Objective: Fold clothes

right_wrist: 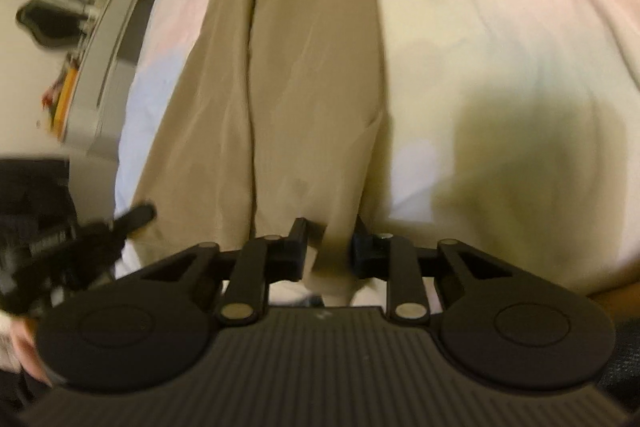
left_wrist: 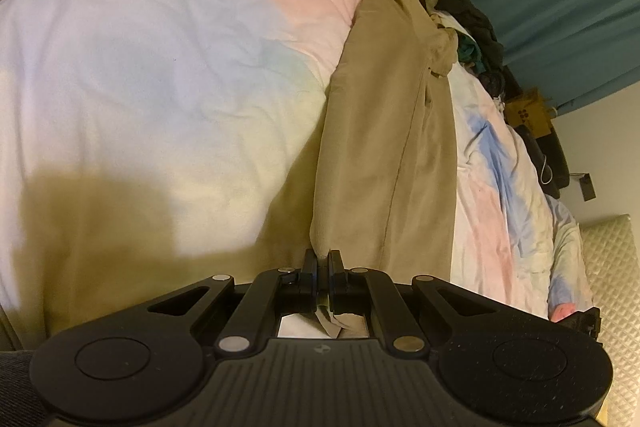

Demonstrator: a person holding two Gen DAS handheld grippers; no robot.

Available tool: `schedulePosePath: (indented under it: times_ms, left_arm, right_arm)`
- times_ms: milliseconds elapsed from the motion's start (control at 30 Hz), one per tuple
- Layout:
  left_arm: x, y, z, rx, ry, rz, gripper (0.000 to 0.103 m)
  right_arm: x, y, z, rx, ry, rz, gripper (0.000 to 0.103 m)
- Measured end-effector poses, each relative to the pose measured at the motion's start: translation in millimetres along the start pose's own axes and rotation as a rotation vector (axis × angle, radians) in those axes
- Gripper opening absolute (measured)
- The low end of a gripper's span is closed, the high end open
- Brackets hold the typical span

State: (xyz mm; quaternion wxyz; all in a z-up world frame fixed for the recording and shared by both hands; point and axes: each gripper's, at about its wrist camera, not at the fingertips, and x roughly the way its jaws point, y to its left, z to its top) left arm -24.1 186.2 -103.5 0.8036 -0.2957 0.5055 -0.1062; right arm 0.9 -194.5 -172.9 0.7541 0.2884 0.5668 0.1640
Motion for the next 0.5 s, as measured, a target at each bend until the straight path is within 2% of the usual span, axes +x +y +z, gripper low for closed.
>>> schedulePosePath:
  times_ms: [33, 67, 133, 200, 267, 367, 500]
  left_arm:
    - [-1, 1, 0, 0.001, -0.002, -0.002, 0.005]
    - [-3, 1, 1, -0.003, -0.004, -0.008, 0.005]
    - [-8, 2, 1, -0.017, -0.011, -0.027, 0.005]
    - [-14, 1, 3, -0.038, -0.018, -0.059, 0.005]
    - [-27, -4, 6, -0.070, -0.033, -0.126, 0.005]
    - [-57, -27, 14, -0.071, -0.102, -0.233, 0.005]
    - [-93, -54, 15, -0.040, -0.181, -0.334, 0.005]
  right_arm:
    - [-10, 3, 2, -0.009, -0.022, 0.014, 0.022]
    - [-20, 6, 4, -0.018, -0.045, 0.027, 0.011]
    - [-39, 12, 8, -0.036, -0.091, 0.055, 0.008]
    - [-59, 18, 12, -0.054, -0.136, 0.083, 0.008]
    - [-79, 24, 15, -0.072, -0.182, 0.110, 0.008]
    - [-116, 35, 23, -0.094, -0.267, 0.158, 0.007]
    - [-174, 53, 30, -0.125, -0.394, 0.230, 0.007]
